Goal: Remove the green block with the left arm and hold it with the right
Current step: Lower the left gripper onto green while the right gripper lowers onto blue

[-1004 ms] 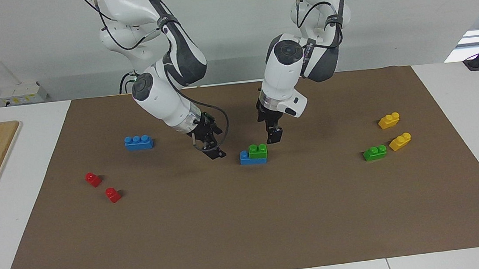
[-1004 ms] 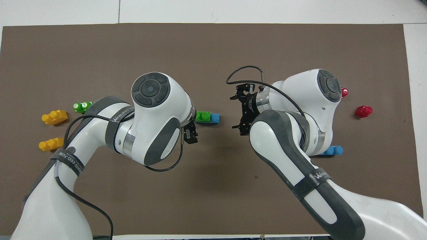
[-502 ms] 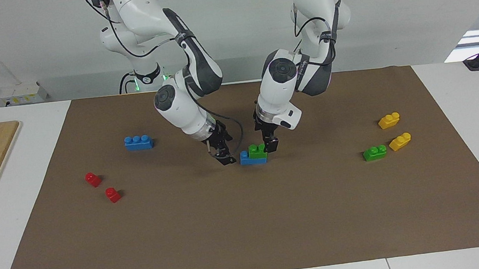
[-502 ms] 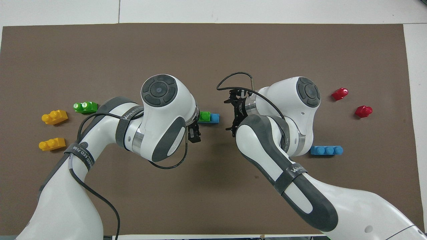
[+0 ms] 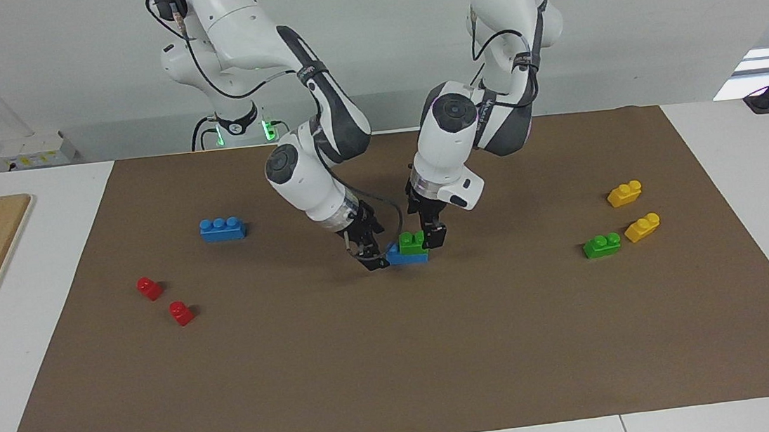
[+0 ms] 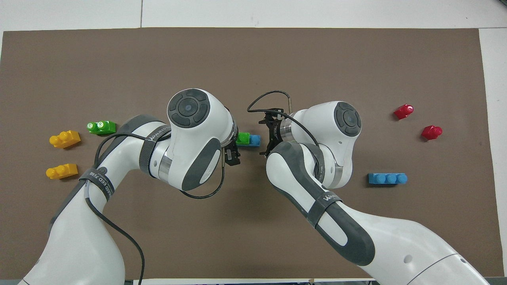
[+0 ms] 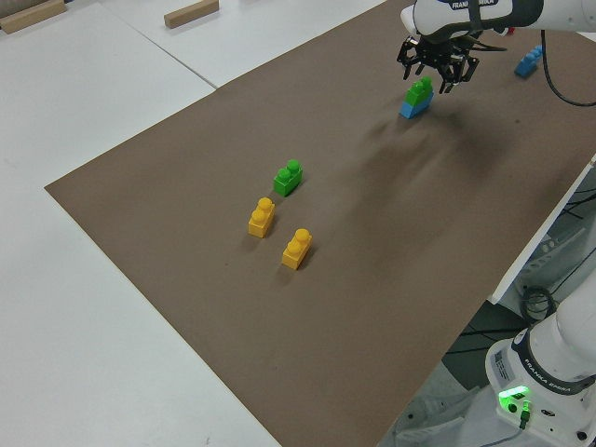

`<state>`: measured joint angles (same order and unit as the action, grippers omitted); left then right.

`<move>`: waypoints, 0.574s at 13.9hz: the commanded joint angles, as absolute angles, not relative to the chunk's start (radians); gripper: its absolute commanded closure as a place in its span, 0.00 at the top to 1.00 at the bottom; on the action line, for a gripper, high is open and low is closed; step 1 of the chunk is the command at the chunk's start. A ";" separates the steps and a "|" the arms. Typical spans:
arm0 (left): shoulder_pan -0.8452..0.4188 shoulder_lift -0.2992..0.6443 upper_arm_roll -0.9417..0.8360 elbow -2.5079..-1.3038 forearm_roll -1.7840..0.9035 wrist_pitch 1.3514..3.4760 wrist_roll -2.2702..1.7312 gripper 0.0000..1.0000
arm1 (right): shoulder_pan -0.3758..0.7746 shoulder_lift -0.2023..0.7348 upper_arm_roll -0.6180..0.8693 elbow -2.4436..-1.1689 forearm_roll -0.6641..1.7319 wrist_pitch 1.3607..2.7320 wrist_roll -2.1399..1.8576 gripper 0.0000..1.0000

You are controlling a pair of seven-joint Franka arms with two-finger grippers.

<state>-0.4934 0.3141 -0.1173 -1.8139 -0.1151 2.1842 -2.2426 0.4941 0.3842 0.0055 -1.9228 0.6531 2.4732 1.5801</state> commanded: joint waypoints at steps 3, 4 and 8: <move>-0.508 0.337 -0.104 -1.813 -0.100 2.207 -2.273 1.00 | 0.528 0.419 0.005 -1.924 0.709 2.551 1.583 0.98; -0.508 0.339 -0.104 -1.816 -0.100 2.212 -2.273 1.00 | 0.535 0.428 0.005 -1.924 0.715 2.571 1.585 0.98; -0.509 0.344 -0.104 -1.818 -0.100 2.229 -2.275 1.00 | 0.545 0.454 0.005 -1.924 0.719 2.602 1.577 0.87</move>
<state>-0.4934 0.3398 -0.1171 -1.8140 -0.1132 2.2048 -2.2509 0.5396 0.4419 0.0057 -1.9233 0.6923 2.5766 1.5801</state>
